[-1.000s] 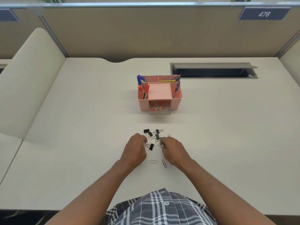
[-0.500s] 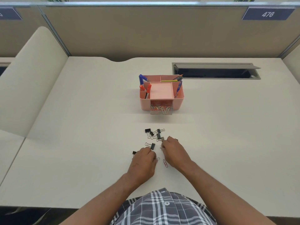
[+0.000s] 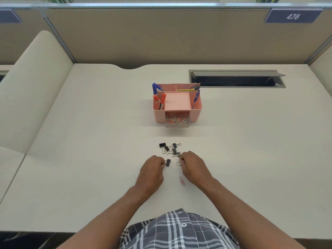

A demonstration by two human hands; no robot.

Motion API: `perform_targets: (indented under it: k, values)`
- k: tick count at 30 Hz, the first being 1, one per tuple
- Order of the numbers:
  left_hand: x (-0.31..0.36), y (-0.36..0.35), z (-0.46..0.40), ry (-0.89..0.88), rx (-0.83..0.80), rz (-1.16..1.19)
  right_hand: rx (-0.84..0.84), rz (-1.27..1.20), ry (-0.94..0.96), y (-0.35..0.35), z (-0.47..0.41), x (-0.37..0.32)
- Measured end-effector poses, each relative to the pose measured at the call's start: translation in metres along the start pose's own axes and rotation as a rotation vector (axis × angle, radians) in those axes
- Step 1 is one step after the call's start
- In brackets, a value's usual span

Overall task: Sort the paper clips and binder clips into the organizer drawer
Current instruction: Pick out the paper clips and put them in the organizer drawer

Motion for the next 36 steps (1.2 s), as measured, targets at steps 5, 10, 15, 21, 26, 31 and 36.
perform_targets:
  k: [5, 10, 15, 21, 26, 31, 36]
  values:
    - [-0.002, 0.008, -0.01, 0.022, 0.052, 0.069, -0.043, 0.092, 0.043, -0.009, 0.003, -0.008]
    - [0.0, 0.021, -0.025, 0.044, 0.101, 0.186, -0.047, 0.151, 0.013, -0.007, 0.002, -0.014]
    - [0.01, 0.041, -0.047, 0.018, 0.164, 0.238, -0.073, 0.156, 0.052, -0.007, 0.005, -0.014]
    - [0.024, 0.07, -0.078, -0.02, 0.224, 0.3, 0.125, -0.222, -0.029, 0.051, -0.014, -0.012]
    - [0.049, 0.091, -0.114, -0.08, 0.207, 0.26, 0.34, -0.446, -0.031, 0.117, -0.047, -0.024]
    - [0.058, 0.088, -0.134, -0.039, 0.16, 0.243, 0.278, -0.386, -0.04, 0.133, -0.074, -0.032]
    - [0.047, 0.08, -0.119, -0.064, 0.157, 0.248, 0.25, -0.321, -0.023, 0.125, -0.059, -0.026]
Point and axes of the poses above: each hand's wrist, its own z-axis away from the middle knuckle, its own y-axis out of the back of the hand, x = y × z, the point moved 6 cm from there along -z, towards the middle knuckle, and after that the axes turned 7 degrees about -x, right-handed, at the moved point
